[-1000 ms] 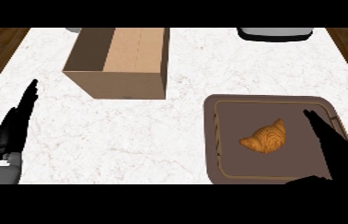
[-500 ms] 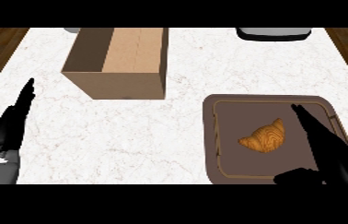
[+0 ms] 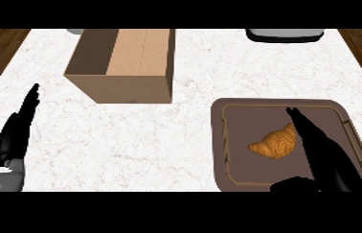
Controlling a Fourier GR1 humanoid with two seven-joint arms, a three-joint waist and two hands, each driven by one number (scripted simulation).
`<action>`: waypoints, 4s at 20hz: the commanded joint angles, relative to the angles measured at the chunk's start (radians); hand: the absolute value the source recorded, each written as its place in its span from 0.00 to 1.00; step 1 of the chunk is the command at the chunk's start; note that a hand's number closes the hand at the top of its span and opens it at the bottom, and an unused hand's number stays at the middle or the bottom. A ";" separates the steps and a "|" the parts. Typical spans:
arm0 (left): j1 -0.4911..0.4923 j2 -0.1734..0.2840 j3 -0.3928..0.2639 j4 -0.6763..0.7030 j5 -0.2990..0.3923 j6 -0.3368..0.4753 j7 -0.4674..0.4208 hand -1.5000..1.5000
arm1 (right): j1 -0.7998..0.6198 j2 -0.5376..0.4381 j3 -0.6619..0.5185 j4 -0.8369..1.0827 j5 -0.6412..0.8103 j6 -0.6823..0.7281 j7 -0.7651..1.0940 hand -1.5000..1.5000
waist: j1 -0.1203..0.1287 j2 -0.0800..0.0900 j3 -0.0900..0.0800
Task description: Pick the croissant from the tray and place it in the cardboard box
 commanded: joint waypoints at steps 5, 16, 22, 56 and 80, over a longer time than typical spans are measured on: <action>0.031 -0.018 0.020 0.014 -0.018 -0.020 -0.053 0.50 | -0.075 0.060 0.001 0.043 0.035 0.114 0.150 0.00 | 0.002 0.001 0.000; -0.029 -0.050 0.016 0.072 -0.064 -0.005 -0.047 0.50 | -0.108 0.051 0.005 0.278 0.263 -0.159 -0.027 1.00 | -0.002 0.002 0.000; -0.038 0.006 0.046 0.018 -0.028 -0.075 -0.023 0.50 | -0.310 0.018 0.001 0.484 0.278 -0.168 -0.160 1.00 | 0.035 0.010 0.001; -0.145 -0.058 -0.018 0.051 -0.072 -0.046 0.009 0.50 | -1.428 0.115 -0.179 1.464 -0.149 -0.059 -1.268 1.00 | 0.108 0.030 -0.001; -0.188 -0.071 -0.055 0.040 -0.082 -0.076 0.006 0.50 | -1.650 0.281 -0.229 1.916 -0.172 -0.209 -1.048 0.00 | 0.192 0.055 -0.005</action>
